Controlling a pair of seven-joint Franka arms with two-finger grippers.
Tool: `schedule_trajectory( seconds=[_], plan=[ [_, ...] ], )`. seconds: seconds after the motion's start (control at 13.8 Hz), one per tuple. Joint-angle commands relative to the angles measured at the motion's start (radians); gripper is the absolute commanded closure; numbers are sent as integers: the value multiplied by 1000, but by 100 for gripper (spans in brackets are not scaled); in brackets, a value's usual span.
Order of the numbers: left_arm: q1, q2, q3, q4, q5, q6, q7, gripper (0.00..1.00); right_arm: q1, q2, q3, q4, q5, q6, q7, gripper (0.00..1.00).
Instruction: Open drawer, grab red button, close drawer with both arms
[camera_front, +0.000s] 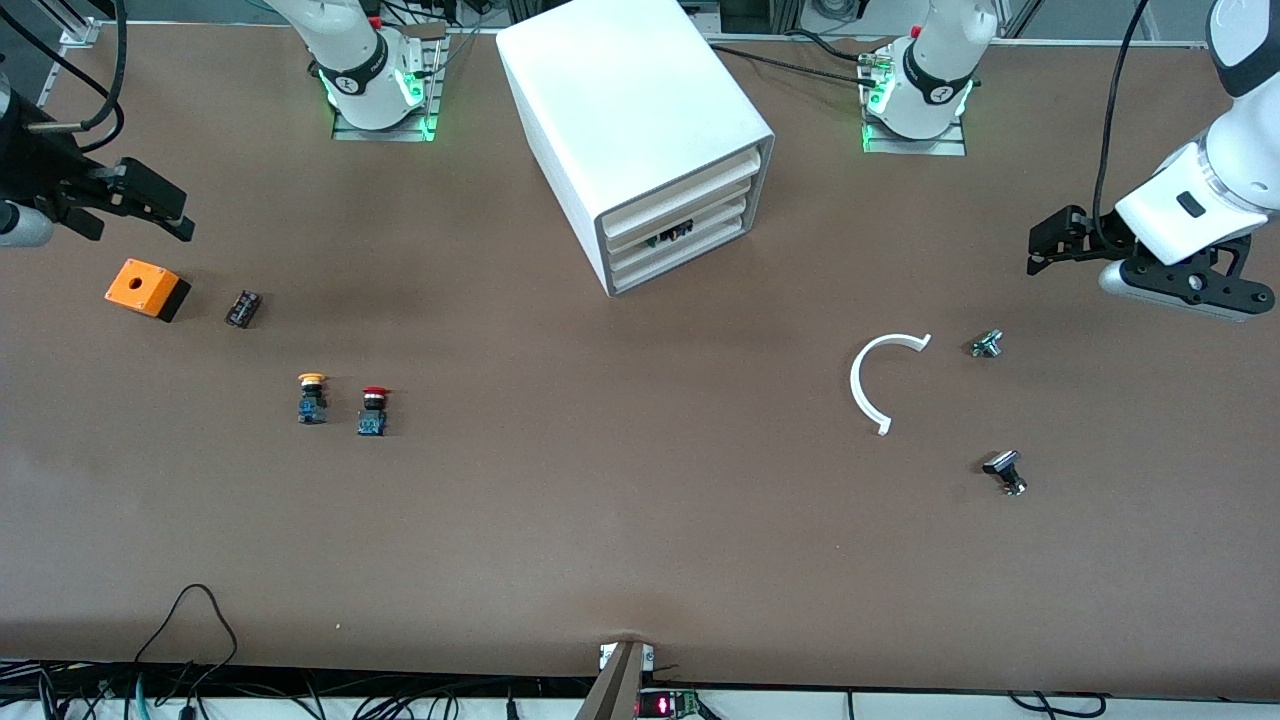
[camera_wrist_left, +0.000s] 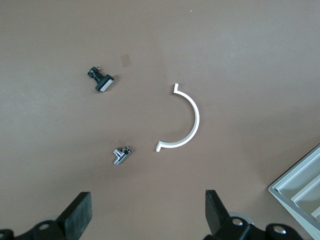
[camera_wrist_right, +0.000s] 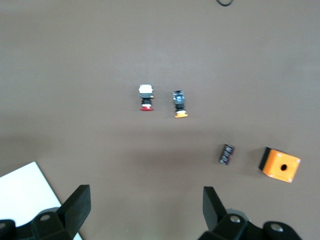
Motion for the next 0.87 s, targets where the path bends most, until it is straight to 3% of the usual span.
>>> schedule_trajectory(
  seconds=[0.0,0.29,0.79],
  plan=[
    [-40,88,-3,146,26,-87,-38,0,-17,-41,30,-21,-35,-35,40,1],
    [-44,108,-3,186,28,-182,-58,0,-13,-44,34,-23,-29,-42,32,1],
    [-53,119,-3,192,25,-189,-75,0,-13,-41,48,-22,-16,-29,38,1]
  ],
)
